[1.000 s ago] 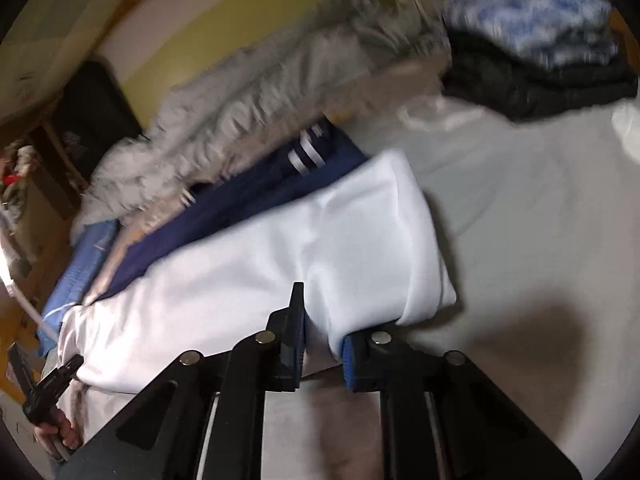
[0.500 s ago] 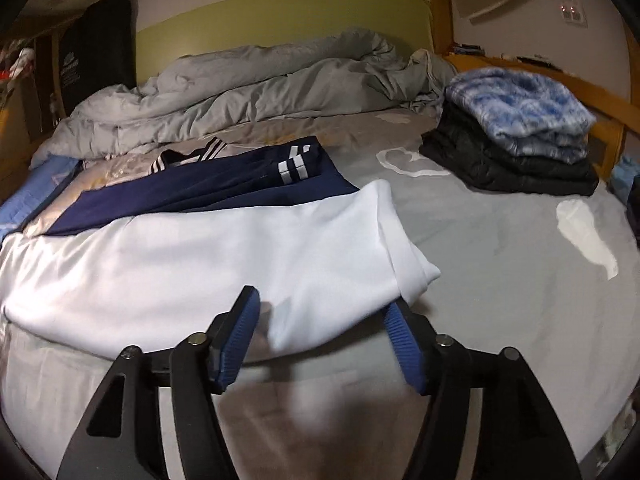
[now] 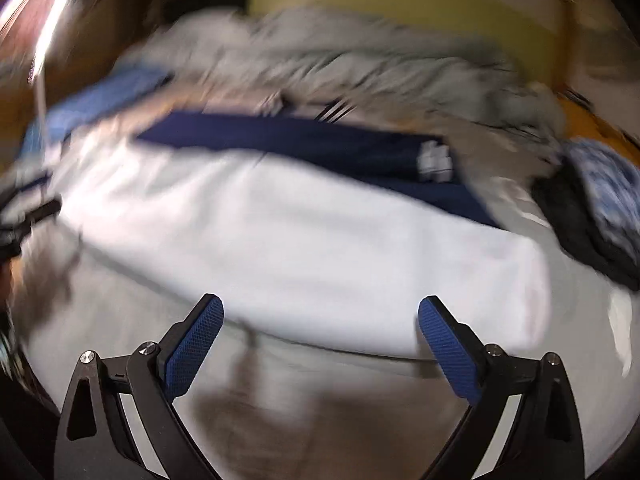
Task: Fold large clothes
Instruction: 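Grasp the white jacket hem with both tools and fold it toward the collar, then lift the gripped white edge with both tools, fold it over, then open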
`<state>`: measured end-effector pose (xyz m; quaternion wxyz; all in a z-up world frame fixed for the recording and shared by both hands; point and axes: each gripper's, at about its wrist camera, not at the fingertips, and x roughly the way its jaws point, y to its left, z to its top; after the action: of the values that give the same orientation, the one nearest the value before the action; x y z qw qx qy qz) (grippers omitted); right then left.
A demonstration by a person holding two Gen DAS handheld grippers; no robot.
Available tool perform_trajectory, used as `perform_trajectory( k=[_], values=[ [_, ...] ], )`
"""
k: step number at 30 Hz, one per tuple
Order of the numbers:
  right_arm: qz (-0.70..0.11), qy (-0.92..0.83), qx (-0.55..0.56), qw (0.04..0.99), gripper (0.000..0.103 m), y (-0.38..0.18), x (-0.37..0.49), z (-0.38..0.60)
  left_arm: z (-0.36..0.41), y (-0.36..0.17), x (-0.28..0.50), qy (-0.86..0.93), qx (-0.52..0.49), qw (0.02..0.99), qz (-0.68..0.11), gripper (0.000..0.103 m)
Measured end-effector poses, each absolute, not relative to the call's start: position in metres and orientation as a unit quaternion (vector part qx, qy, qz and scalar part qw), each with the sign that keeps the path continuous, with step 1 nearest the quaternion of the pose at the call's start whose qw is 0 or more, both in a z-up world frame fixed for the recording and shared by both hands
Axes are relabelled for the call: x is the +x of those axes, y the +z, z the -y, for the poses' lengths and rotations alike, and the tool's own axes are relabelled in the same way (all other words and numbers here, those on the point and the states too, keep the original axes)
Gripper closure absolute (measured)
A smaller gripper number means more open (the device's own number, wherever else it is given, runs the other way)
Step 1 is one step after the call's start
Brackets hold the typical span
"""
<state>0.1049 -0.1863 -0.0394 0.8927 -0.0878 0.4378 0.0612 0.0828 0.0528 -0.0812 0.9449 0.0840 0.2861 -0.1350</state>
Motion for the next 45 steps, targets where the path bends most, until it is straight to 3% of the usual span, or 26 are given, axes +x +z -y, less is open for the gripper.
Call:
perform_trajectory(
  k=[6, 13, 18, 22, 24, 25, 26, 28, 29, 31, 35, 39, 45],
  values=[
    [-0.462, 0.055, -0.178, 0.867, 0.005, -0.068, 0.11, 0.162, -0.025, -0.115, 0.091, -0.137, 0.159, 0.914, -0.348, 0.017],
    [-0.458, -0.012, -0.127, 0.879, 0.006, -0.064, 0.12, 0.197, -0.036, -0.119, 0.107, -0.036, 0.169, 0.927, -0.333, 0.015],
    [-0.455, 0.002, -0.1, 0.885, 0.007, -0.058, 0.118, 0.215, -0.08, -0.112, 0.118, -0.017, 0.109, 0.935, -0.336, 0.03],
    [-0.471, -0.016, -0.147, 0.87, 0.008, -0.072, 0.113, 0.223, -0.082, -0.113, 0.114, -0.035, 0.115, 0.935, -0.334, 0.043],
    [-0.477, -0.031, -0.126, 0.869, 0.018, -0.071, 0.11, 0.238, -0.077, -0.116, 0.111, -0.04, 0.127, 0.934, -0.333, 0.057],
    [-0.478, -0.045, -0.109, 0.87, 0.036, -0.068, 0.109, 0.248, -0.074, -0.117, 0.109, -0.048, 0.13, 0.933, -0.331, 0.066],
    [-0.48, -0.047, -0.091, 0.871, 0.045, -0.067, 0.109, 0.257, -0.073, -0.117, 0.107, -0.049, 0.131, 0.933, -0.331, 0.071],
    [-0.474, -0.03, -0.044, 0.879, 0.06, -0.061, 0.106, 0.266, -0.07, -0.114, 0.102, -0.045, 0.133, 0.936, -0.324, 0.074],
    [-0.465, -0.032, -0.04, 0.884, 0.078, -0.057, 0.104, 0.266, -0.07, -0.112, 0.1, -0.047, 0.13, 0.937, -0.322, 0.076],
    [-0.436, -0.053, -0.036, 0.897, 0.096, -0.042, 0.095, 0.267, -0.074, -0.1, 0.093, -0.049, 0.119, 0.941, -0.312, 0.078],
    [-0.393, -0.039, 0.043, 0.918, 0.097, -0.003, 0.072, 0.283, -0.078, -0.067, 0.073, -0.062, 0.101, 0.95, -0.289, 0.079],
    [-0.349, -0.034, 0.036, 0.936, 0.098, 0.035, 0.06, 0.281, -0.081, -0.031, 0.056, -0.071, 0.094, 0.954, -0.274, 0.079],
    [-0.32, -0.03, 0.016, 0.947, 0.098, 0.066, 0.115, 0.274, -0.091, -0.003, 0.119, -0.079, 0.036, 0.947, -0.309, 0.079]
  ],
)
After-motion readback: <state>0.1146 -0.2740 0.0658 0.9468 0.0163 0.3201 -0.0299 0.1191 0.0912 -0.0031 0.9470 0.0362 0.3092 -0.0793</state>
